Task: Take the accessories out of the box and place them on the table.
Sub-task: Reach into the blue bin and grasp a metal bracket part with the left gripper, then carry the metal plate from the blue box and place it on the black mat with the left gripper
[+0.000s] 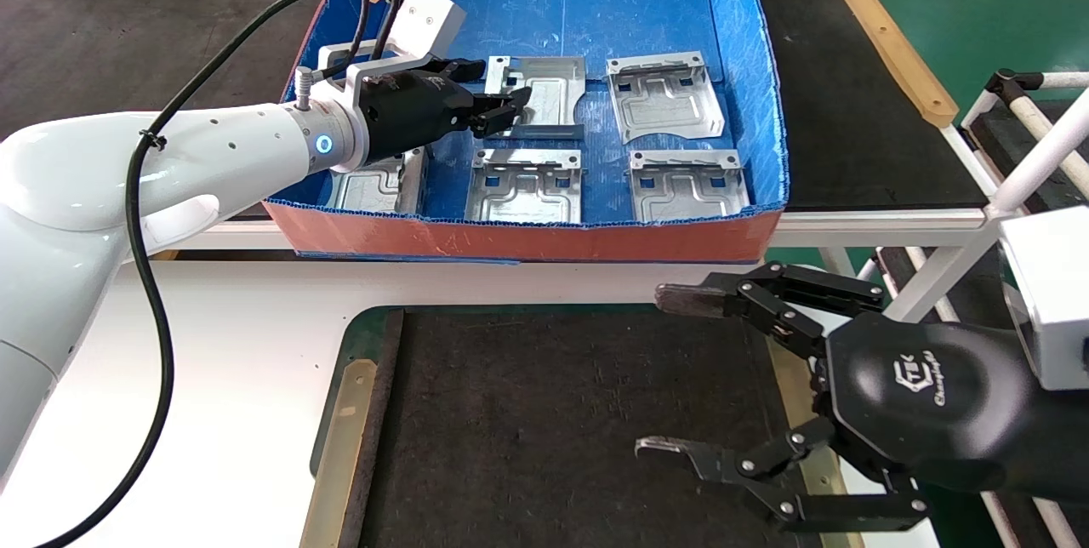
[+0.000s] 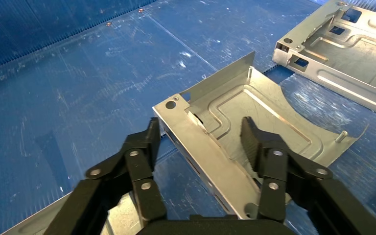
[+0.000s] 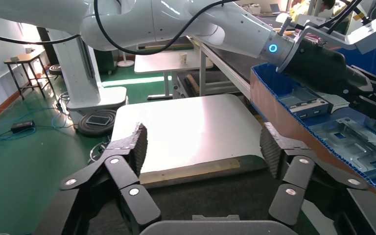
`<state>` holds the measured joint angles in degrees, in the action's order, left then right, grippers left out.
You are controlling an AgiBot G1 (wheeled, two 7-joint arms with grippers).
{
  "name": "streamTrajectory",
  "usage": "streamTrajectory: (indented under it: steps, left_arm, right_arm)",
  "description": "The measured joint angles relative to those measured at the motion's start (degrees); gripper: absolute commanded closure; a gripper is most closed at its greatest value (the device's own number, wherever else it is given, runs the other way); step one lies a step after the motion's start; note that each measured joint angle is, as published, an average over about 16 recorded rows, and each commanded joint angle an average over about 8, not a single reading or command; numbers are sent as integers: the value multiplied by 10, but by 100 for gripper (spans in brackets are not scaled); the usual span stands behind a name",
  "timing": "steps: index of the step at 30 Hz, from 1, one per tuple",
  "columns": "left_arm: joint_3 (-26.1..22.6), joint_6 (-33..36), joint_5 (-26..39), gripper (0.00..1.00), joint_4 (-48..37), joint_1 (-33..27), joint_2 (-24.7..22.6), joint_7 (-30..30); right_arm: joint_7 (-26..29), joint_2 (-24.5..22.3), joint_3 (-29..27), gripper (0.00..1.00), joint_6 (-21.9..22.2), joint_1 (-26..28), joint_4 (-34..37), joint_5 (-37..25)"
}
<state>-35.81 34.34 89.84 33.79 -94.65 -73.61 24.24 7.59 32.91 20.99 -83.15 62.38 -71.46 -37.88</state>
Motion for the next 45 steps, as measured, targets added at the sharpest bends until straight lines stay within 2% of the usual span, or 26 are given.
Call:
streamTrajectory:
  steps: [23,24,31,32,39,45]
  left_arm:
    - [0,0,-1,100,2,1,1,-1]
    - [1,0,-1,100,3,1,1,-1]
    - [5,3,-6,100,13,-2,6,-10]
    - [6,4,-8,100,16,-3,8,-12]
    - [19,21,-29,100,40,-8,22,-45]
    - [40,57,-65,100,62,-12,40,-103]
  right_arm:
    - [0,0,0,100,0,0,0,0]
    - [0,0,0,94,0,0,0,0]
    - [0,0,0,7,0,0,0,0]
    - [0,0,0,0,0,0,0,0]
    - [0,0,0,0,0,0,0,0]
    - [0,0,0,0,0,0,0,0]
